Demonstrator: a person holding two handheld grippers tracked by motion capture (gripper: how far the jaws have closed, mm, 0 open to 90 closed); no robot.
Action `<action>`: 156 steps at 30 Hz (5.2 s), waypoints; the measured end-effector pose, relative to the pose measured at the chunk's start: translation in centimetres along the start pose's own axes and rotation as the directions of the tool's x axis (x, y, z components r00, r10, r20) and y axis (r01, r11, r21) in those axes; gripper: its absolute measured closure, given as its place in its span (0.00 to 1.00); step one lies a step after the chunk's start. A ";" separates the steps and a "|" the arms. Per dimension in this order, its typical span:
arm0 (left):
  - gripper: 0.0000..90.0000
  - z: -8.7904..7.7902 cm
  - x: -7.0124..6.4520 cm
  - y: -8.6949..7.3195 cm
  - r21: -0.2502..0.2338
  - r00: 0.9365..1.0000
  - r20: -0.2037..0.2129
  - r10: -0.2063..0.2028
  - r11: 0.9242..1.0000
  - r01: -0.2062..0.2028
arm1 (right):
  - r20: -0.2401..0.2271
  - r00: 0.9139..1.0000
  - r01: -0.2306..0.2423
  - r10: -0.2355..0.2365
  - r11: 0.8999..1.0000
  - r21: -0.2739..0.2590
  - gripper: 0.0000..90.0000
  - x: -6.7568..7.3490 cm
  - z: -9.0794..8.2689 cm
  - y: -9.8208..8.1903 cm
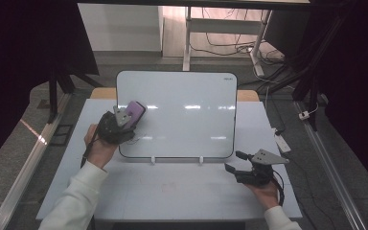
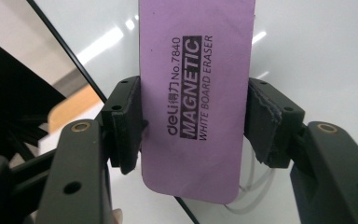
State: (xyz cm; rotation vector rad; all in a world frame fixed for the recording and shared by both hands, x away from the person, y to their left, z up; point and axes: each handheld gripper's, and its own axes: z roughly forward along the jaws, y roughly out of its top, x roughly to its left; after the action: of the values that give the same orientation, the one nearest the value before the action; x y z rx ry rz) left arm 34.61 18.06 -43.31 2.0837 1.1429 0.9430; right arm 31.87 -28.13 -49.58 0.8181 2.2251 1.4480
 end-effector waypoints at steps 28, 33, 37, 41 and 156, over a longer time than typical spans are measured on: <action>0.46 -0.4 0.8 -2.0 -0.013 0.997 0.051 -0.056 0.998 0.057 | 0.003 1.000 0.001 -0.001 1.000 0.000 0.33 0.0 0.0 0.0; 0.46 -0.2 1.1 -0.9 -0.014 0.999 0.016 -0.045 0.999 0.045 | 0.000 1.000 0.000 0.000 1.000 -0.001 0.33 0.0 -0.1 0.0; 0.46 0.0 -0.4 -1.3 -0.011 0.999 0.036 -0.013 1.000 0.014 | 0.005 1.000 0.001 -0.001 1.000 -0.002 0.33 -0.1 -0.1 0.0; 0.46 0.2 -3.2 -2.5 0.004 0.996 0.049 0.069 0.998 -0.069 | 0.002 1.000 0.006 -0.006 1.000 -0.005 0.33 0.0 -0.1 0.1; 0.46 -0.5 -11.1 -2.5 -0.100 0.716 0.652 0.249 0.964 -0.244 | -0.327 0.940 0.125 -0.097 0.990 0.066 0.27 5.6 4.5 5.0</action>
State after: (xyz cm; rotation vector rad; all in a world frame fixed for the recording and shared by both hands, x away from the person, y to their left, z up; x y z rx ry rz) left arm 28.82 9.64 -48.30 2.3139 0.4861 0.2362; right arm 31.57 -19.87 -46.73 0.4956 2.5440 1.5322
